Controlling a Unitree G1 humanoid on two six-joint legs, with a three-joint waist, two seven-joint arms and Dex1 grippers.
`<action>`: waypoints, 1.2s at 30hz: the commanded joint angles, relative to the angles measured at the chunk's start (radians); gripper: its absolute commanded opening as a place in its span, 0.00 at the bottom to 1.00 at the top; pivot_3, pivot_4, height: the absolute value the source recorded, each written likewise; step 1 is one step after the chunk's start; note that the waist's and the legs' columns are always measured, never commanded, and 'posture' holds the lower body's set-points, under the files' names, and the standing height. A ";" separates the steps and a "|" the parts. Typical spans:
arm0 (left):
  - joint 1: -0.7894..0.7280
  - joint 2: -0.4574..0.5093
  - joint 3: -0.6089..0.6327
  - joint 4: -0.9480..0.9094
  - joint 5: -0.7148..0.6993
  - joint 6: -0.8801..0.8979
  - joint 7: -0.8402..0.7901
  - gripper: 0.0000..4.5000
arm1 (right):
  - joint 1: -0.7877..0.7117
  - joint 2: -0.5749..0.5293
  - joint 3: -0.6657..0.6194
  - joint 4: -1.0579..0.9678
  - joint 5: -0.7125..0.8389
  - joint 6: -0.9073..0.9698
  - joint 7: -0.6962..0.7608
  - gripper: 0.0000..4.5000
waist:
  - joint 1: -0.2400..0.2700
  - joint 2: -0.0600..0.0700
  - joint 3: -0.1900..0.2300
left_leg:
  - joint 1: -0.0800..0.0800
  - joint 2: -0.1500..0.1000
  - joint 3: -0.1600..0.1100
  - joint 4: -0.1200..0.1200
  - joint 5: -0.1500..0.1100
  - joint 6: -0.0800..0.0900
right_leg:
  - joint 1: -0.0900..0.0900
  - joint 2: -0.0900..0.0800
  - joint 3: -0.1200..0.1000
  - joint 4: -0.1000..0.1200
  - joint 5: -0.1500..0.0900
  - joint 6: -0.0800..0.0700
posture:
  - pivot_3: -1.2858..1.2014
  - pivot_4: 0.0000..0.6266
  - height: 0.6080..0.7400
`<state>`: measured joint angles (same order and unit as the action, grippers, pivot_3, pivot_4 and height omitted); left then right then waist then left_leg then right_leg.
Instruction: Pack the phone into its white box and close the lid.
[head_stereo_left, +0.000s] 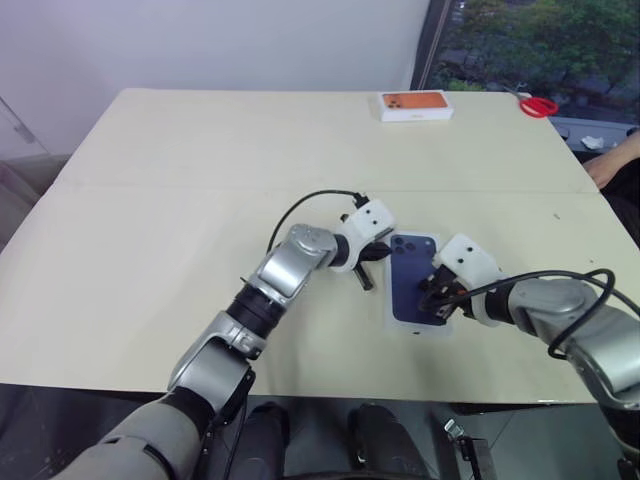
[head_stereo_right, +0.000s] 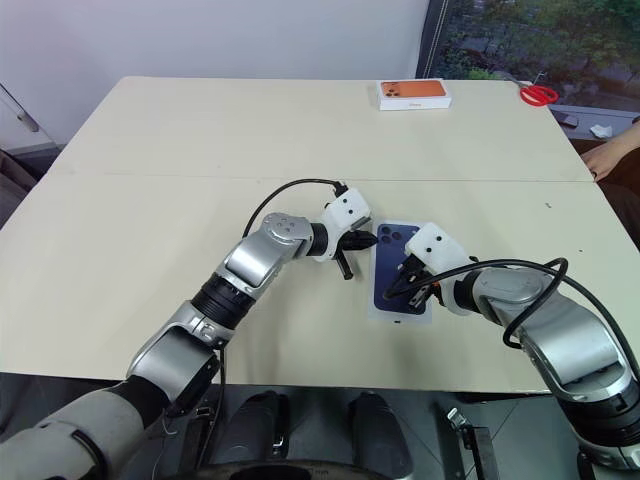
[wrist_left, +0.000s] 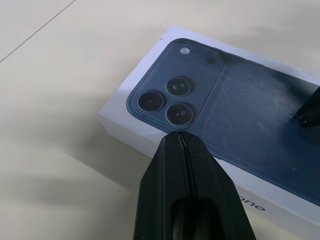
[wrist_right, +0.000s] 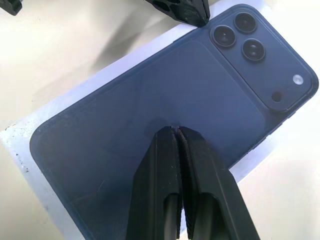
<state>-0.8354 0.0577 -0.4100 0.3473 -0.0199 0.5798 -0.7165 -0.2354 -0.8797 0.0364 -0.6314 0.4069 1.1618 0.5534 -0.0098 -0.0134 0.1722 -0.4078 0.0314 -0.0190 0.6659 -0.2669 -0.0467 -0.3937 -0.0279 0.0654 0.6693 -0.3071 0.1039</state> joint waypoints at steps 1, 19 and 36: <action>0.010 0.003 -0.012 0.024 0.025 0.013 0.012 0.00 | 0.016 -0.003 0.016 -0.007 -0.004 0.031 -0.010 0.04 | 0.000 0.000 0.000 | 0.000 0.000 0.000 0.000 0.000 0.000 | 0.000 0.000 0.000 0.000 0.000 0.000 | 0.52 0.24 0.89; 0.364 0.352 0.470 -0.439 -0.212 -0.129 -0.028 0.00 | -0.107 0.115 -0.177 0.225 -0.048 -0.360 -0.018 0.04 | -0.007 0.000 -0.001 | -0.001 0.001 -0.001 -0.002 0.000 0.000 | -0.004 0.000 0.002 0.003 0.000 0.000 | 0.52 0.24 0.89; 0.768 0.602 0.836 -0.418 -0.321 -0.218 -0.034 0.00 | -0.036 0.140 -0.290 0.490 0.013 -0.560 0.168 0.04 | -0.005 0.000 0.000 | 0.000 0.001 0.001 -0.002 0.000 0.000 | -0.001 -0.002 -0.001 -0.001 0.000 0.000 | 0.52 0.24 0.89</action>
<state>-0.0733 0.6466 0.3843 -0.0549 -0.3192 0.3787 -0.7600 -0.2737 -0.7428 -0.2359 -0.1313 0.4155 0.6361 0.7139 -0.0150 -0.0134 0.1721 -0.4078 0.0326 -0.0182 0.6635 -0.2671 -0.0468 -0.3949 -0.0304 0.0649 0.6684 -0.3071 0.1036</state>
